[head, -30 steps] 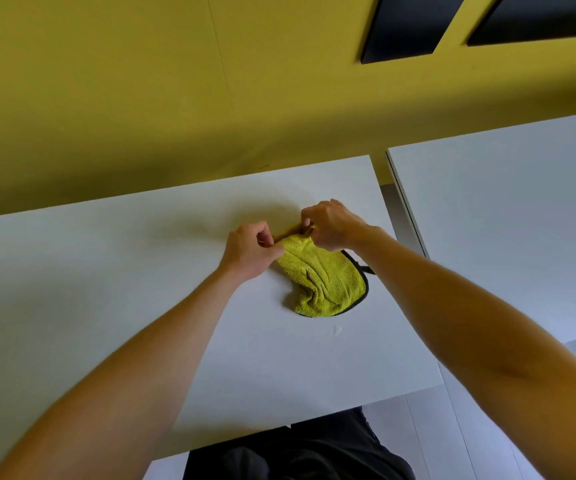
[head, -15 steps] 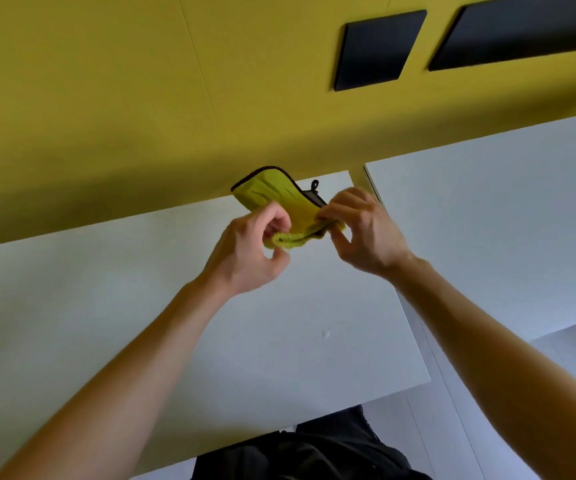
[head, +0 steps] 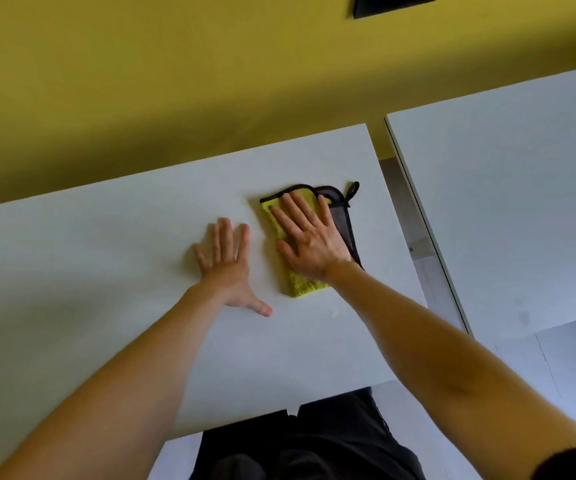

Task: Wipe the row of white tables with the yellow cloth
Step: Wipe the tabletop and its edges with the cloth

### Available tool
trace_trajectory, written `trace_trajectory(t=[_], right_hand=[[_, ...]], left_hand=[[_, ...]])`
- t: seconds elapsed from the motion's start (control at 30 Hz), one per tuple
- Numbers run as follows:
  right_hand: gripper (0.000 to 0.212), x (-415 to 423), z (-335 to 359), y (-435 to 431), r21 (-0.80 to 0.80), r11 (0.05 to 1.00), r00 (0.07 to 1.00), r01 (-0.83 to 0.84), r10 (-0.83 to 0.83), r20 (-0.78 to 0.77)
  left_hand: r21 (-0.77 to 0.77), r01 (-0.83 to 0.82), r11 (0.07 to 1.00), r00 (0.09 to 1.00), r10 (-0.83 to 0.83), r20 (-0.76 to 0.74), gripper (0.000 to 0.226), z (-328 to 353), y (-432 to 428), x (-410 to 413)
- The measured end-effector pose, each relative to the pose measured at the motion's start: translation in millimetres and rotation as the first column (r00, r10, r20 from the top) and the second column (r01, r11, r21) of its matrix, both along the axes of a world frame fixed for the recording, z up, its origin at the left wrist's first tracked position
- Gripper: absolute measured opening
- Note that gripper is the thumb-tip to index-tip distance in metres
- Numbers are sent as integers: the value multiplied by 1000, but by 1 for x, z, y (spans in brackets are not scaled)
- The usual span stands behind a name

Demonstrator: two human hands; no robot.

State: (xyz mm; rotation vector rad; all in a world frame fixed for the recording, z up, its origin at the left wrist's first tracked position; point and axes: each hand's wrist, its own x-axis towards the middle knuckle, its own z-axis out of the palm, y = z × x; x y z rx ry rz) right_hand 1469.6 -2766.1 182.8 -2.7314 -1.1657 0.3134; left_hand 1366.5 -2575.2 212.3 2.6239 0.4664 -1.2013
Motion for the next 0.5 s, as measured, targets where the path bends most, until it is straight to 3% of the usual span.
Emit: trace_trajectory(t=[0.2,0.4,0.5], right_hand=[[87,-1,-5,-45,-34,999,999,-12,13,35],[85,88,-1,-53,-59,942,942,331,-327,75],[87,60,-5,-5,-24,922,921,386,-384,69]], left_hand=[[-61,-42,997,999,43,13,192,-4,1,-5],[-85,-59,995,997,54,-60,191,3,-3,-1],[-83,-58,995,995,51,-85,191,5,-4,2]])
